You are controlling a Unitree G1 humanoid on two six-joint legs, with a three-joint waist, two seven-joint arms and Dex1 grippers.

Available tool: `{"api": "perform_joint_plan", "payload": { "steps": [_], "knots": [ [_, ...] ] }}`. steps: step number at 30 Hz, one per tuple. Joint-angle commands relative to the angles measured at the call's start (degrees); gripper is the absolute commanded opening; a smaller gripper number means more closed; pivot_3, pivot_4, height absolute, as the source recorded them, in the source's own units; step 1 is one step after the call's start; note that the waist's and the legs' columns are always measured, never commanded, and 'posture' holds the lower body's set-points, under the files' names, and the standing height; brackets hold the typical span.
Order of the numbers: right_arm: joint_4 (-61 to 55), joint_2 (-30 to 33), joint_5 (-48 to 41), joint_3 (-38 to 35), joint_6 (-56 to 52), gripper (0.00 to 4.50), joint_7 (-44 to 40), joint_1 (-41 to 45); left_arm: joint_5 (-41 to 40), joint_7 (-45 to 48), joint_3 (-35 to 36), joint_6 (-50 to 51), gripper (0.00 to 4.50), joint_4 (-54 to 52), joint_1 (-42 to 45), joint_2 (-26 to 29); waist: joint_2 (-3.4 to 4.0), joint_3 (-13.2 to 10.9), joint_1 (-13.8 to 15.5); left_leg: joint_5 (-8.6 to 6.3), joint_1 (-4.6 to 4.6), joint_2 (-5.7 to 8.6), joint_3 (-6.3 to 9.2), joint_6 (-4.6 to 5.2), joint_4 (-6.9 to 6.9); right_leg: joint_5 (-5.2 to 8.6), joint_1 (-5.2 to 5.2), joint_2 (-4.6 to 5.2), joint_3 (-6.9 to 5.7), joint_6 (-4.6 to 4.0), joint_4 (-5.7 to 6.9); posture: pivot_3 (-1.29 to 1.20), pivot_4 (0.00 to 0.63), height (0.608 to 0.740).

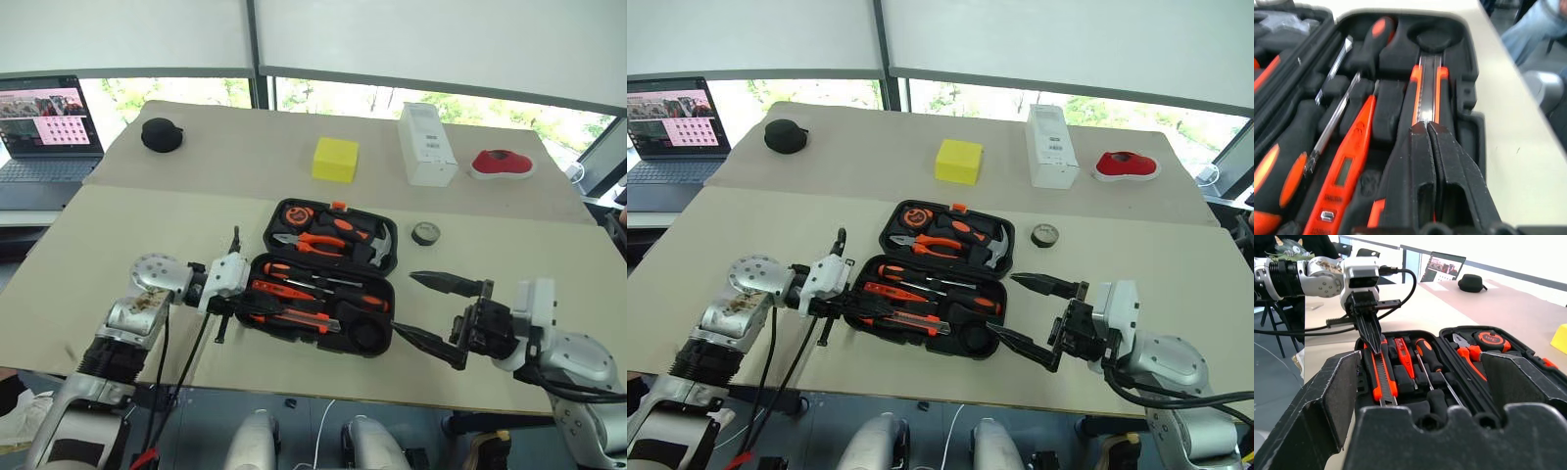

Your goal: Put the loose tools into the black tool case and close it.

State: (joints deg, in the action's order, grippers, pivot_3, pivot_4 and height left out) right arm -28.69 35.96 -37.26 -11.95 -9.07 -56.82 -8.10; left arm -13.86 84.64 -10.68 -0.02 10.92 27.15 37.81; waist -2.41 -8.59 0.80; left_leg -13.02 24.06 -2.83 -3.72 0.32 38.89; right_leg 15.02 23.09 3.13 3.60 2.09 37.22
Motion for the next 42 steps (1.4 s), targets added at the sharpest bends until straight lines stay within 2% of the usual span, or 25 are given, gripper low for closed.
{"api": "perform_joint_plan", "payload": {
  "steps": [1,8,13,17,20,23,26,27,28,33,38,40,42],
  "knots": [
    [-1.2,-0.3,-0.6,-0.9,1.0,4.5,0.1,-0.4,4.6,-1.8,-3.3,-1.1,0.04,2.0,0.0,-0.2,0.12,0.1,-0.1,0.0,-0.04,0.0,0.0,0.0,-0.01,0.0,-0.03,0.0,0.0,0.0,0.0,0.0,0.15,0.74],
    [-0.7,-0.3,-0.6,-0.8,1.2,4.5,-0.3,-0.4,7.9,-3.8,-7.3,-0.3,0.04,4.4,-1.9,-1.9,0.57,0.4,-0.1,-0.04,-0.86,0.0,-0.04,0.04,-0.07,0.03,-0.84,0.01,0.01,0.03,-0.11,0.0,0.15,0.74],
    [-0.3,-0.5,-0.5,-0.7,1.3,4.5,-0.5,-0.1,8.3,-5.7,-8.3,4.4,0.04,3.7,-3.9,-3.0,1.23,1.0,-0.1,-0.05,-0.94,0.05,-0.09,0.06,-0.07,0.06,-0.9,0.08,0.08,0.08,-0.12,0.0,0.15,0.74],
    [0.0,-0.6,-0.3,-1.2,1.6,4.5,-0.6,-0.1,6.4,-7.3,-5.8,3.7,0.04,3.3,-4.0,-4.2,1.51,1.2,0.0,-0.05,-1.0,0.07,-0.1,0.07,-0.07,0.07,-0.94,0.08,0.09,0.08,-0.12,0.0,0.15,0.74],
    [0.5,-0.3,-0.3,-3.7,2.5,4.5,-0.4,-1.2,-0.5,-8.4,0.7,3.3,0.04,0.8,-4.1,-6.5,1.63,1.3,0.0,-0.05,-0.99,0.1,-0.1,0.07,-0.07,0.08,-0.92,0.11,0.13,0.1,-0.12,0.0,0.15,0.74],
    [3.1,-0.1,0.3,-9.0,4.7,4.5,-0.8,-4.8,-6.3,-10.9,7.9,5.6,0.78,-5.6,-5.9,-5.6,1.25,1.0,-0.2,-0.05,-0.79,0.08,-0.08,0.07,-0.06,0.08,-0.75,0.09,0.12,0.1,-0.11,0.0,0.15,0.74],
    [6.6,-0.6,1.9,-13.0,7.9,4.5,-1.1,-8.0,-8.5,-13.5,11.9,7.3,2.0,-11.9,-8.8,-3.3,0.87,0.8,-0.3,-0.08,-0.66,0.0,0.02,0.11,-0.11,0.09,-0.65,0.04,0.05,0.06,-0.13,0.0,0.15,0.74],
    [7.9,-0.9,2.6,-14.0,8.8,4.5,-0.9,-9.2,-9.8,-14.7,13.5,9.6,2.24,-13.0,-10.3,-2.4,0.88,0.8,-0.4,-0.1,-0.67,-0.01,0.01,0.13,-0.12,0.09,-0.65,0.06,0.06,0.06,-0.16,0.0,0.15,0.74],
    [9.6,-1.6,3.4,-15.1,9.8,4.5,-0.3,-10.3,-12.4,-14.6,16.1,10.2,2.69,-13.5,-12.2,-2.0,0.91,0.8,-0.6,-0.11,-0.7,0.01,0.01,0.15,-0.15,0.09,-0.66,0.1,0.11,0.07,-0.17,0.0,0.15,0.74],
    [16.0,-6.0,5.0,-20.0,12.0,4.5,5.9,-13.7,-19.0,-13.5,27.2,6.9,4.4,-10.6,-20.0,-1.6,0.93,0.8,-1.1,-0.12,-0.88,-0.01,0.01,0.15,-0.32,0.14,-0.7,0.13,0.17,0.04,-0.18,0.0,0.15,0.74],
    [19.0,-7.8,7.9,-21.0,12.1,4.5,11.9,-14.0,-22.2,-12.4,31.0,8.8,4.4,-9.9,-25.4,-1.0,0.95,0.8,-1.5,-0.12,-0.9,-0.04,0.02,0.14,-0.34,0.21,-0.68,0.22,0.17,0.01,-0.19,0.0,0.15,0.74],
    [18.3,-5.6,8.7,-19.6,10.6,4.5,12.5,-11.2,-25.0,-13.1,30.5,12.2,4.4,-12.7,-24.8,-1.3,0.96,0.8,-1.5,-0.12,-0.9,-0.04,0.03,0.14,-0.34,0.23,-0.67,0.28,0.18,0.02,-0.19,0.0,0.15,0.74],
    [16.9,-0.6,9.6,-17.1,8.1,4.5,10.5,-6.7,-27.1,-13.8,29.4,16.5,4.4,-14.6,-23.2,-0.5,1.0,0.7,-1.6,-0.12,-0.87,-0.04,0.02,0.15,-0.34,0.23,-0.61,0.3,0.27,0.02,-0.19,0.0,0.15,0.74]
  ]
}}
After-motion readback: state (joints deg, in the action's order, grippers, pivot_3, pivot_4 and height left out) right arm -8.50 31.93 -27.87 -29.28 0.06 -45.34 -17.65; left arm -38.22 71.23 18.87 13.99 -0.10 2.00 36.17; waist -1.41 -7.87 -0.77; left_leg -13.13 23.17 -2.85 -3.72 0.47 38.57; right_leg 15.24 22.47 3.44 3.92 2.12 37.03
